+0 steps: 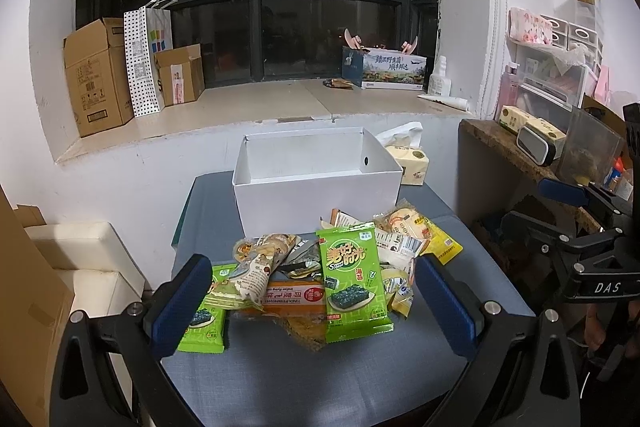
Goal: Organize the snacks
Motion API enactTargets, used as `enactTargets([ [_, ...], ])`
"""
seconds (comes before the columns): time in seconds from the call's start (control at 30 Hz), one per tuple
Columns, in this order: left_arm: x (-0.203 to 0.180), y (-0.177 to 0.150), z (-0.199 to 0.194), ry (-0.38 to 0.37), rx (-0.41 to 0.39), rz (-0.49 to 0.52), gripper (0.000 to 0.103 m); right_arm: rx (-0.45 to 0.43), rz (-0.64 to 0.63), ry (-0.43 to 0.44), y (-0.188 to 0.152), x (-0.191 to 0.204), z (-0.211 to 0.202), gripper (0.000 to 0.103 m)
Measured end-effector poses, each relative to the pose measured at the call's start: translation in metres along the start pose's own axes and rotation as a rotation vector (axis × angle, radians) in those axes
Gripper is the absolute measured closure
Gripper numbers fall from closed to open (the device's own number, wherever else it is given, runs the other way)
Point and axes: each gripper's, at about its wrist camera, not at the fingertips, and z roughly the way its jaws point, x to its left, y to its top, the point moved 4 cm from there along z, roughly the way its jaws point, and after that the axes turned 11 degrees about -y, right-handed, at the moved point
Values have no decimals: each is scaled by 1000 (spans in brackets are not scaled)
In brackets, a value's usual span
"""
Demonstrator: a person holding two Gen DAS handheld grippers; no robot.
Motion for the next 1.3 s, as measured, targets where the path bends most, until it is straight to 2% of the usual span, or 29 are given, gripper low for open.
enactTargets([
  [0.67, -3, -2, 3, 8, 1, 13, 0, 4, 4, 0, -1, 0, 1, 0],
  [0.97, 19, -4, 5, 39, -19, -50, 0, 20, -13, 2, -2, 4, 7, 0],
  [1.1, 22, -5, -5, 60, -118, -24, 0, 46, -26, 5, -2, 10, 19, 0],
  [1.13, 22, -5, -7, 70, -122, -12, 0, 55, -27, 7, -2, 12, 23, 0],
  [1.23, 28, -4, -5, 15, -74, -38, 0, 90, -21, 3, -3, 21, 40, 0],
  [1.3, 31, -4, -6, 17, -62, -37, 0, 136, -8, 16, -4, 31, 57, 0],
])
